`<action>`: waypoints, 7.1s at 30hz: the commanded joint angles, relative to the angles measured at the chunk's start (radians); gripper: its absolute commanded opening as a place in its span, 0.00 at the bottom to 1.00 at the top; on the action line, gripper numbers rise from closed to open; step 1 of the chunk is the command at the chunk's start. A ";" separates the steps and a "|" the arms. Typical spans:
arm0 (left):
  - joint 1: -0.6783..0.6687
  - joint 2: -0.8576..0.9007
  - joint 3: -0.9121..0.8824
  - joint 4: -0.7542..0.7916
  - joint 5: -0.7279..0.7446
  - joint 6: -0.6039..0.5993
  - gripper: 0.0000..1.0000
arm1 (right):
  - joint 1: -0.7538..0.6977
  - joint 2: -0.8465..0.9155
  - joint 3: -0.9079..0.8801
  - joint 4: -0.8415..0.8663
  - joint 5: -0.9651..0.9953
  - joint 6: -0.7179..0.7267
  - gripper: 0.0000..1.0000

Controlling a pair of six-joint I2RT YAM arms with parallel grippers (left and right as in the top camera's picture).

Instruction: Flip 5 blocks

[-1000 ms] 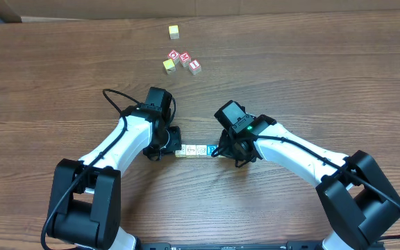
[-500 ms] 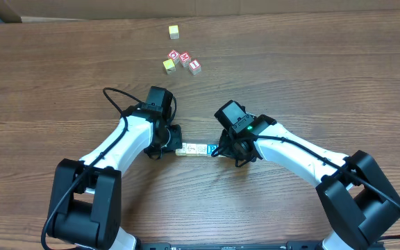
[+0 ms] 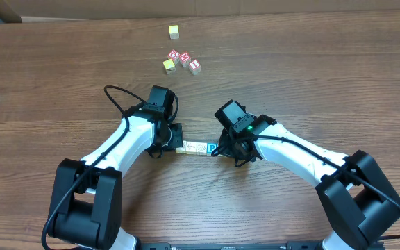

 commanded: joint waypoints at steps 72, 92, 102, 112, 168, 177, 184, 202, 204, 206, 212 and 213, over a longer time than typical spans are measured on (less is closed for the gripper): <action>-0.014 0.016 -0.010 0.153 -0.011 -0.010 0.04 | 0.223 0.004 -0.004 0.124 -0.080 0.805 0.13; -0.013 0.016 -0.010 0.170 -0.016 -0.010 0.04 | 0.294 0.004 -0.004 0.179 -0.049 0.935 0.21; -0.013 0.016 -0.010 0.169 -0.063 -0.010 0.04 | 0.339 0.004 -0.004 0.176 -0.023 0.958 0.22; -0.012 0.016 -0.010 0.186 -0.063 -0.010 0.04 | 0.364 0.004 -0.004 0.178 -0.016 1.009 0.23; 0.039 0.119 0.096 0.200 -0.015 -0.009 0.04 | 0.381 0.055 -0.004 0.181 0.007 0.875 0.05; 0.039 0.119 0.096 0.200 -0.009 -0.010 0.04 | 0.385 0.056 -0.004 0.198 0.008 0.901 0.05; 0.039 0.119 0.096 0.199 -0.009 -0.010 0.04 | 0.407 0.066 -0.004 0.212 0.037 0.957 0.08; 0.039 0.119 0.096 0.200 -0.009 -0.010 0.04 | 0.409 0.071 -0.004 0.295 0.026 0.956 0.08; 0.039 0.119 0.096 0.199 -0.009 -0.010 0.04 | 0.409 0.071 -0.004 0.295 0.026 0.956 0.08; 0.039 0.119 0.096 0.199 -0.009 -0.010 0.04 | 0.409 0.071 -0.004 0.294 0.031 0.956 0.08; 0.039 0.119 0.096 0.201 -0.009 -0.010 0.04 | 0.409 0.071 -0.004 0.307 0.048 0.956 0.11; 0.039 0.119 0.096 0.203 -0.009 -0.010 0.04 | 0.409 0.071 -0.004 0.311 0.052 0.956 0.11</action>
